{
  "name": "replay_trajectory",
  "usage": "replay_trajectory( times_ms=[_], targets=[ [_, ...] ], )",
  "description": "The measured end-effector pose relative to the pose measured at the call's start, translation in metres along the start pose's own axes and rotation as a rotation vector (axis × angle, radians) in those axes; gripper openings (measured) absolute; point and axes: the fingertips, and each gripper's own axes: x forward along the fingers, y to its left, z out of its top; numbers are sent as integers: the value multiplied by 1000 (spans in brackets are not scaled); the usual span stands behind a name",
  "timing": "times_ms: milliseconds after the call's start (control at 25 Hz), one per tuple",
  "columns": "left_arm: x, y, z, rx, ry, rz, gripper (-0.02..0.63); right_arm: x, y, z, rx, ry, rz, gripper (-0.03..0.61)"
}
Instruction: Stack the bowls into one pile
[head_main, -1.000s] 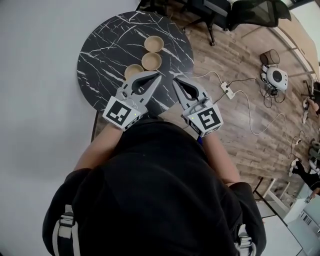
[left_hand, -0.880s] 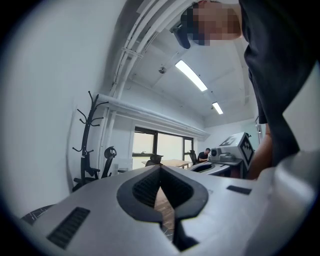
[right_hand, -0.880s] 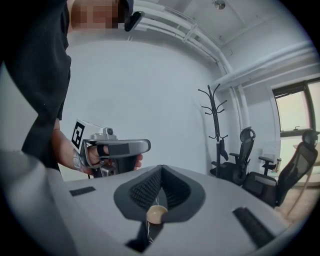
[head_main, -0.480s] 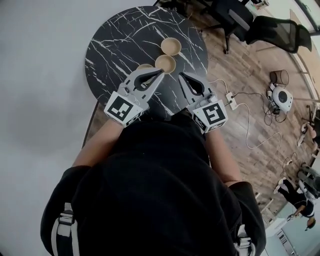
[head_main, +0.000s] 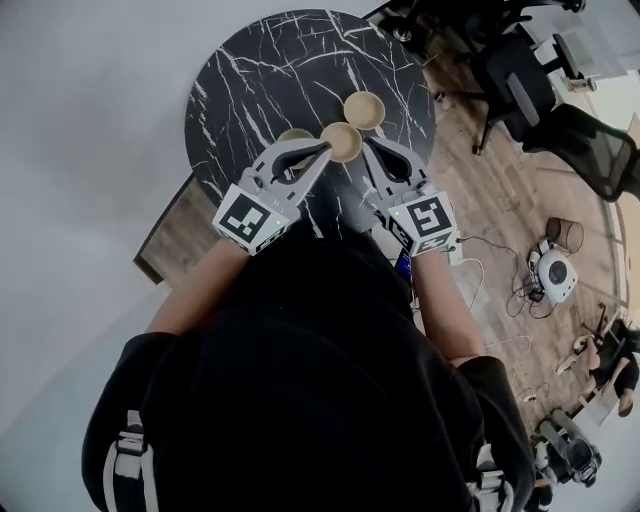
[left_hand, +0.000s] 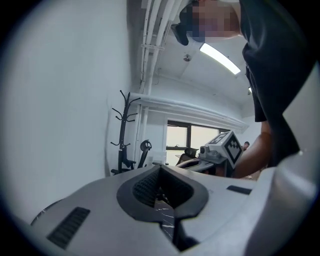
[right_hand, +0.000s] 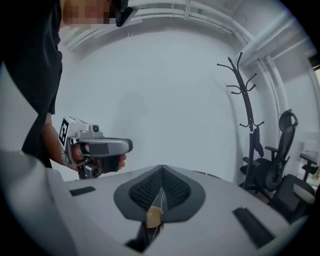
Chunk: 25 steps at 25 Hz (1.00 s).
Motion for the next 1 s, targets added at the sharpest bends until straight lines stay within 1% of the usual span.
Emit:
replay_trajectory(
  times_ms=[120, 280, 440, 560, 720, 840, 1000],
  targets=[
    [9, 0, 0, -5, -3, 70, 3, 5, -15, -11, -14, 44, 58, -11],
    [14, 1, -5, -12, 16, 154, 3, 14, -34, -34, -34, 111, 112, -11],
    [18, -1, 0, -16, -23, 208, 3, 22, -49, -56, -43, 167, 156, -11],
    [18, 0, -2, -33, -35, 263, 3, 30, -55, -70, -56, 207, 198, -11],
    [17, -3, -8, -43, -42, 302, 3, 40, -64, -95, -79, 275, 240, -11],
    [16, -3, -10, -44, -34, 335, 3, 49, -70, -117, -93, 338, 288, -11],
    [14, -5, -8, -44, -60, 388, 3, 61, -81, -147, -119, 427, 342, -11]
  ],
)
